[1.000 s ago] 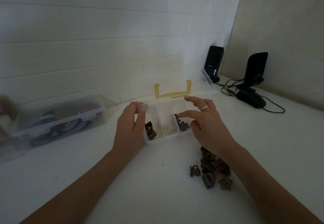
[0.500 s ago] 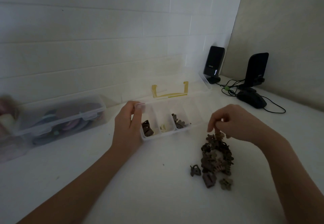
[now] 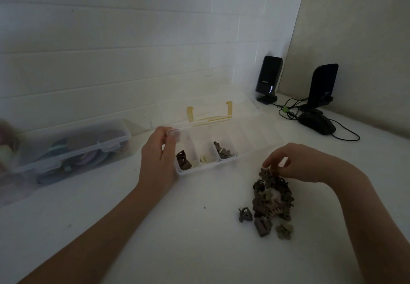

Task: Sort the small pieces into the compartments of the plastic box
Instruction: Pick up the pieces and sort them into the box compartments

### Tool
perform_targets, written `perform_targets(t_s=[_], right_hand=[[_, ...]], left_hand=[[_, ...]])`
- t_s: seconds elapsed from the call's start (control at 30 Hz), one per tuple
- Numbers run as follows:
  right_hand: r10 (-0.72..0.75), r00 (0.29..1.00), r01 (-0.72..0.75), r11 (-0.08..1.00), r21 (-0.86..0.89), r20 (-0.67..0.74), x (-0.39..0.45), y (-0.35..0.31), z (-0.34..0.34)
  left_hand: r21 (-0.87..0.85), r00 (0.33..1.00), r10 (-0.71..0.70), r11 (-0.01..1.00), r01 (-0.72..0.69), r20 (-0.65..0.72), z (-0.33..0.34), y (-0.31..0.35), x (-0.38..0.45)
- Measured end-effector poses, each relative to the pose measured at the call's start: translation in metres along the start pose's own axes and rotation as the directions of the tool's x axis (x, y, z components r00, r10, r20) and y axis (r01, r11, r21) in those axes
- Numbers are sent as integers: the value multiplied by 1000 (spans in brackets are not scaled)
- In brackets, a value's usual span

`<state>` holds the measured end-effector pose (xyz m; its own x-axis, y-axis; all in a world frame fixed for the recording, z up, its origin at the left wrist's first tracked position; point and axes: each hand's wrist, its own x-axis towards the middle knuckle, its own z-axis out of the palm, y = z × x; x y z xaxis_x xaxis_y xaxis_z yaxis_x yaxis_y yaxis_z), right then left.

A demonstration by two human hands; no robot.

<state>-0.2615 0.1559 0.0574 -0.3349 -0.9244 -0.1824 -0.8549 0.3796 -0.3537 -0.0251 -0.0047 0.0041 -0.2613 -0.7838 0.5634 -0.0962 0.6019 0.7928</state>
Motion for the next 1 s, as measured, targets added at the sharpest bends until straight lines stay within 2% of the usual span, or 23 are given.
perform_targets(t_s=[0.13,0.4,0.57,0.63,0.8,0.93,1.0], right_hand=[[-14,1000,13,997,78,19,-1,-5,1],[-280,958,288,935,206,-69,-4,-30,6],[-402,891,451,835,316,-209,-7,-38,4],[-405,856,504,791,346,-321,-7,-43,7],[-319,718,567,783,255,-618,0,-62,24],[-286,568,485,874,33,-772,8,-78,43],[-311,548,423,904,-63,-776,12,-79,47]], left_hand=[[-4,1000,2,1000,-2,0,0,0,-1],[-5,1000,16,1000,-16,-9,-1,2,-2],[9,999,30,1000,-30,-12,0,4,-2],[16,999,45,999,-44,-15,0,5,-3],[37,998,68,997,-68,-3,0,8,-6],[36,996,91,995,-92,25,2,10,-7],[27,996,84,996,-85,34,2,11,-8]])
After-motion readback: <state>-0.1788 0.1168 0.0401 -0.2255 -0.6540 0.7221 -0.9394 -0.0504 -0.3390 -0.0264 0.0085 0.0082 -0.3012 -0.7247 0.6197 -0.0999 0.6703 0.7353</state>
